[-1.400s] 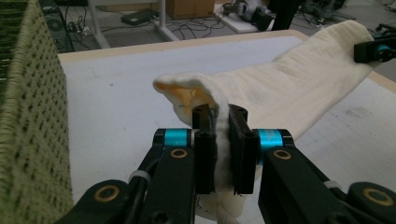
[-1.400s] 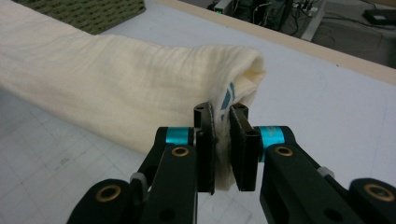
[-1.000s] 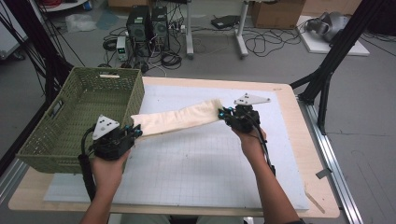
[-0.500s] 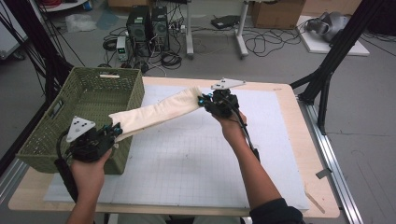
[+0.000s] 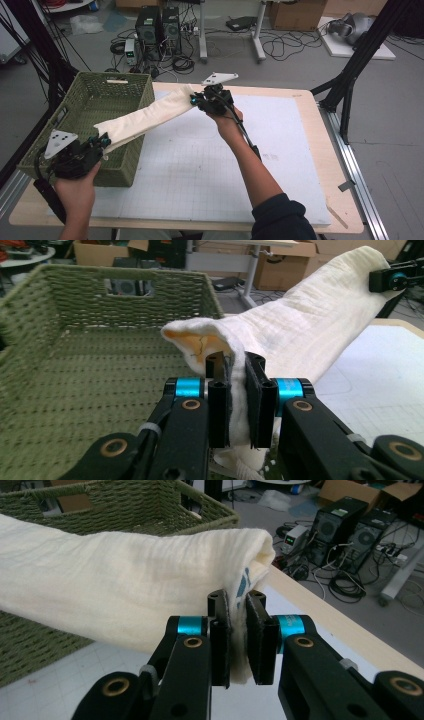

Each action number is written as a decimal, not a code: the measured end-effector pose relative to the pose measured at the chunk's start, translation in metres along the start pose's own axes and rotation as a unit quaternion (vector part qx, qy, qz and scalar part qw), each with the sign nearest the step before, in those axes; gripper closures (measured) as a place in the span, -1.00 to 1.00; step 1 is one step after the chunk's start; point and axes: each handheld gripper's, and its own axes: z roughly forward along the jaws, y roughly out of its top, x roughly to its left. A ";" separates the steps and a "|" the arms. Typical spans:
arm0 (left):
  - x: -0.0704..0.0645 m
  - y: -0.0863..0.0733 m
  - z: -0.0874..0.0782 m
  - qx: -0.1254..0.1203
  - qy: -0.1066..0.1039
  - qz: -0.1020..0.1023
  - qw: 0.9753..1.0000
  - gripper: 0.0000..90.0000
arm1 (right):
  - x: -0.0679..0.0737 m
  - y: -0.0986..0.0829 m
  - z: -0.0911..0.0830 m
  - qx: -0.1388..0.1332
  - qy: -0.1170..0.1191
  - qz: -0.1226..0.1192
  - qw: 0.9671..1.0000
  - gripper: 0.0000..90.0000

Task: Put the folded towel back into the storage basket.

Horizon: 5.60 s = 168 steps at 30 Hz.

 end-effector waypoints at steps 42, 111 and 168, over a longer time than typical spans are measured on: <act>0.074 -0.007 -0.047 -0.023 0.081 -0.034 0.996 0.81 | 0.063 0.075 0.116 0.003 0.057 -0.054 0.997 0.83; 0.061 0.002 -0.013 -0.038 -0.006 -0.028 0.999 -0.25 | 0.041 0.043 0.064 -0.024 0.026 -0.028 0.999 -0.38; -0.113 -0.044 0.110 0.012 -0.262 0.085 0.961 -0.44 | -0.027 -0.192 -0.188 -0.019 -0.156 0.077 0.985 -0.74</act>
